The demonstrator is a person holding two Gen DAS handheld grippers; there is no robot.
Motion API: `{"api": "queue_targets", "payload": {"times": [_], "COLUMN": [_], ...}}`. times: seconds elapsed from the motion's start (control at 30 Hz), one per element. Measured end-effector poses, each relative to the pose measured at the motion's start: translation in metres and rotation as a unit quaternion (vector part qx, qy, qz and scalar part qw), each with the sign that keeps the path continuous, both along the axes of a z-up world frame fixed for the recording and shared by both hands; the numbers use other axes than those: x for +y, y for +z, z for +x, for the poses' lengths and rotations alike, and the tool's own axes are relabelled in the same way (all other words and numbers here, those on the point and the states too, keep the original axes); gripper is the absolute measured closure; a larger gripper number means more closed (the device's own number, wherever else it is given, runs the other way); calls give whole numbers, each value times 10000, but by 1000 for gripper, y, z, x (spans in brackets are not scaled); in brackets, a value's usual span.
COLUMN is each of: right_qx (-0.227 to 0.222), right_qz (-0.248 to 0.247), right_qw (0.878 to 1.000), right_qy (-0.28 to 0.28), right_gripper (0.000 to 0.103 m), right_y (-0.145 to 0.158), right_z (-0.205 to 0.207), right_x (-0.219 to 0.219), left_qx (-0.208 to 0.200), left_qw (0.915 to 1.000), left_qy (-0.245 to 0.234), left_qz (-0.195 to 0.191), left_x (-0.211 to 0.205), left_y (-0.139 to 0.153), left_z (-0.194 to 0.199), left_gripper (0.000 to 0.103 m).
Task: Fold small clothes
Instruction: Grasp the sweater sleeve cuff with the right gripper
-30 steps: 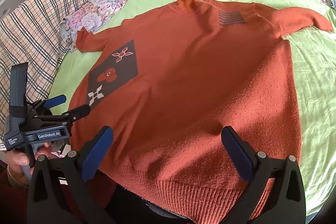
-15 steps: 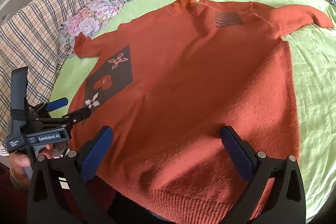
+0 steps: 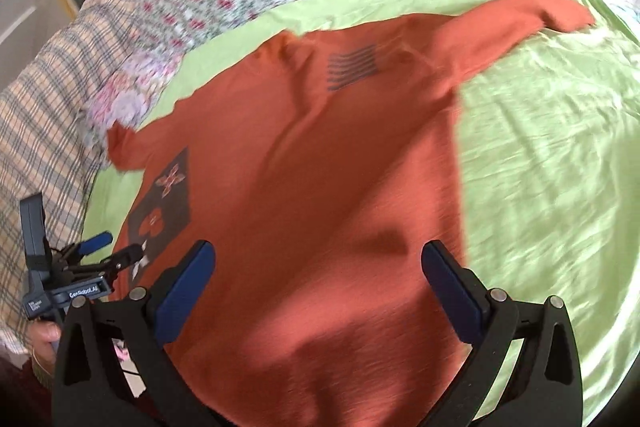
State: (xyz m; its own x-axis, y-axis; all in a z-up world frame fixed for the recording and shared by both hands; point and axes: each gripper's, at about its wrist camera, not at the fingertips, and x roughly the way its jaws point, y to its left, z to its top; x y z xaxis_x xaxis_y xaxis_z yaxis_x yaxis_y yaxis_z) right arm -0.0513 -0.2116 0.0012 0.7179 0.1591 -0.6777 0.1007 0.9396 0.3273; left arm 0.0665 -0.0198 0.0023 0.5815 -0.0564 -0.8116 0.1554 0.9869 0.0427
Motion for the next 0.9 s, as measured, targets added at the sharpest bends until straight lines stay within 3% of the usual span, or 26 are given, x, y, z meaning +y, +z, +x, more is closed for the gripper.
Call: {"api": "queue_targets", "payload": {"times": [0.13,0.37,0.5,0.67,0.9], "right_qx": [96,-189,-394,-429,-555], "right_qz": [-79,261,520,718,1086], "right_qw": [9990,9930,9792,9590,9336], "right_qy": [-418,-1133,-1922,-2707,-3370], "right_gripper": [0,5,20,22,28], "right_y": [4,24,36,38,32], "right_z": [9,24,40,75,119], "right_x": [-38,-135,-219,-302,-397], "left_qx": [-59,-34,40,219,449], "left_qw": [10000,9997,9994,9988,9976], "left_qy": [22,28,-4,-41,-130], "left_qz": [67,225,331,433,506], "left_x": [-2,-9,-17,-26,-46], "left_y": [2,0,-6,-16,-29], "left_z": [12,29,37,45,59], "left_gripper": [1,1,1,1,1]}}
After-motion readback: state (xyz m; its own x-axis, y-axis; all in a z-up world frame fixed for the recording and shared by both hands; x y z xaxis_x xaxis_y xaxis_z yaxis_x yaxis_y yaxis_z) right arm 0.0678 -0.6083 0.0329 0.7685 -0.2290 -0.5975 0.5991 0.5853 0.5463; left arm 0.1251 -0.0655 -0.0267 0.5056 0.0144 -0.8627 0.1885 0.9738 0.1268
